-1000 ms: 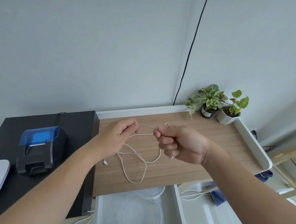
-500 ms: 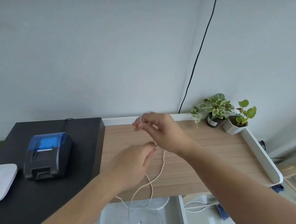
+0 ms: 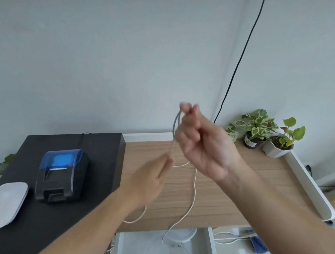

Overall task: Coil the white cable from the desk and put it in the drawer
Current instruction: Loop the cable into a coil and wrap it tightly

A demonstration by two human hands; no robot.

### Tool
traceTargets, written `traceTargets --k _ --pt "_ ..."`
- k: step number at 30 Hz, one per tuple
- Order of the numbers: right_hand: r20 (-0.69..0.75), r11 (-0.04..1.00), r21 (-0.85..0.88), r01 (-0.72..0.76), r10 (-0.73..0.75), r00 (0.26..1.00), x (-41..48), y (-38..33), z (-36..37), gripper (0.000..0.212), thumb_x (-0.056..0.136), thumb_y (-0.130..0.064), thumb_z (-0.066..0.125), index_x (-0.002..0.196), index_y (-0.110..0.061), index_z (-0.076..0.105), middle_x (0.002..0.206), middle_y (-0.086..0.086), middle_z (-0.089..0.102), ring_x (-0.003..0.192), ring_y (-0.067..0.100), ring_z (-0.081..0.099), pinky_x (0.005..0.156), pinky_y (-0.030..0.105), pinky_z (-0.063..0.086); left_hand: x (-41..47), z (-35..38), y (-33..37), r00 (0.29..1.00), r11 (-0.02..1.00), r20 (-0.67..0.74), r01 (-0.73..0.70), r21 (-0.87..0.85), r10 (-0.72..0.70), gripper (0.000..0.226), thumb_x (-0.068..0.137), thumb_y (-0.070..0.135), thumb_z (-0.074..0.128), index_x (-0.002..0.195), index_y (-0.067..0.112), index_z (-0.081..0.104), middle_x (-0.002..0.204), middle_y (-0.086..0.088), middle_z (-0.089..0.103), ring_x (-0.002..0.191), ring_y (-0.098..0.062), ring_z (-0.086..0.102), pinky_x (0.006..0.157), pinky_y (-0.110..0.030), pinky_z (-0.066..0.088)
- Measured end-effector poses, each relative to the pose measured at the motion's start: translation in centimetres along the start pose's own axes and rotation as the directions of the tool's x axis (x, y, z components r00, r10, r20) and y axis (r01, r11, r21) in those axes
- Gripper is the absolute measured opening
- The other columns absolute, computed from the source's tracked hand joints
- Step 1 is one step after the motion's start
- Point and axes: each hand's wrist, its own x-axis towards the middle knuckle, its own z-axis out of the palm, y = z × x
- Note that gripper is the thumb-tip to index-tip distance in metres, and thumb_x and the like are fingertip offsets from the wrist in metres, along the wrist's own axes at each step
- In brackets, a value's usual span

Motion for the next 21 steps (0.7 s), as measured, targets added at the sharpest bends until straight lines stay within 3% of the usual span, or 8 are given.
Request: traceTargets --k 4,6,8,10,12,15,19,21 --pt "-0.082 0.725 -0.632 0.275 -0.416 0.906 4.3 -1.7 -1.7 0.016 0.100 0.006 0.050 0.098 0.008 0.065 0.097 0.010 0.071 0.077 0.016 0.069 0.074 0.026 0.055 -1.4 2.3 2.0 0.996 0.985 0.082 -0.046 0.169 0.032 0.030 0.107 0.049 0.023 0.085 0.037 0.040 0.071 0.004 0.056 0.075 -0.022 0.060 0.078 -0.047 0.052" --pt "0.026 0.316 -0.938 0.141 -0.342 0.939 3.6 -1.6 -4.5 0.017 0.098 0.007 0.053 0.088 0.015 0.064 0.100 0.009 0.072 0.079 0.017 0.070 0.076 0.031 0.057 -0.8 0.2 2.8 0.998 0.954 0.019 -0.070 0.292 0.068 0.024 0.106 0.047 0.026 0.094 0.036 0.044 0.062 0.006 0.052 0.068 -0.020 0.060 0.071 -0.043 0.053" --pt "-0.009 0.164 -0.986 0.004 -0.079 0.997 0.9 -1.2 -7.1 0.023 0.102 -0.001 0.051 0.085 0.011 0.062 0.088 0.006 0.070 0.075 0.017 0.065 0.074 0.036 0.056 0.2 -3.2 3.4 0.983 0.890 -0.087 -0.110 0.443 0.164 0.027 0.104 0.047 0.028 0.095 0.034 0.049 0.056 0.006 0.048 0.059 -0.017 0.056 0.062 -0.040 0.052" --pt "-0.076 0.245 -0.963 -0.112 0.152 0.985 -2.0 -0.5 -7.9 0.033 0.106 -0.017 0.045 0.087 0.004 0.063 0.068 0.012 0.056 0.061 0.017 0.053 0.064 0.028 0.046 1.1 -6.2 3.0 0.960 0.813 -0.133 -0.129 0.567 0.245 0.034 0.102 0.051 0.030 0.079 0.029 0.045 0.056 0.006 0.046 0.055 -0.016 0.052 0.055 -0.036 0.047" --pt "-0.098 0.552 -0.799 -0.238 0.271 0.958 -4.0 0.5 -6.7 0.039 0.102 -0.031 0.045 0.086 -0.001 0.063 0.061 0.010 0.036 0.052 0.016 0.039 0.057 0.025 0.035 2.0 -7.5 1.9 0.964 0.801 -0.100 -0.146 0.581 0.248 0.038 0.101 0.053 0.032 0.074 0.028 0.041 0.062 0.004 0.049 0.057 -0.013 0.050 0.053 -0.034 0.042" --pt "-0.027 0.869 -0.445 -0.216 0.228 0.973 -4.2 0.9 -2.8 0.031 0.100 -0.028 0.045 0.085 -0.006 0.060 0.059 0.000 0.027 0.045 0.011 0.035 0.052 0.024 0.032 2.4 -5.8 1.0 0.988 0.928 -0.046 -0.119 0.354 0.145 0.040 0.102 0.052 0.031 0.083 0.025 0.053 0.071 0.000 0.063 0.066 -0.015 0.059 0.063 -0.036 0.049" --pt "-0.042 0.961 -0.272 0.044 -0.058 0.997 -0.1 -0.5 0.7 0.024 0.102 -0.019 0.045 0.094 -0.004 0.061 0.058 -0.005 0.047 0.045 0.007 0.047 0.049 0.020 0.036 0.3 -0.1 1.5 1.000 0.999 0.010 0.027 0.042 -0.027 0.037 0.104 0.052 0.031 0.084 0.035 0.056 0.069 0.002 0.064 0.063 -0.014 0.059 0.072 -0.040 0.053" --pt "-0.142 0.853 -0.488 0.182 -0.283 0.949 2.3 -0.8 -0.5 0.020 0.104 -0.011 0.048 0.099 -0.004 0.065 0.072 0.002 0.069 0.055 0.009 0.062 0.055 0.020 0.047 -0.6 1.4 2.8 1.000 0.999 -0.027 -0.003 0.054 0.004 0.041 0.104 0.053 0.030 0.071 0.031 0.043 0.058 -0.003 0.052 0.053 -0.020 0.052 0.061 -0.045 0.049"
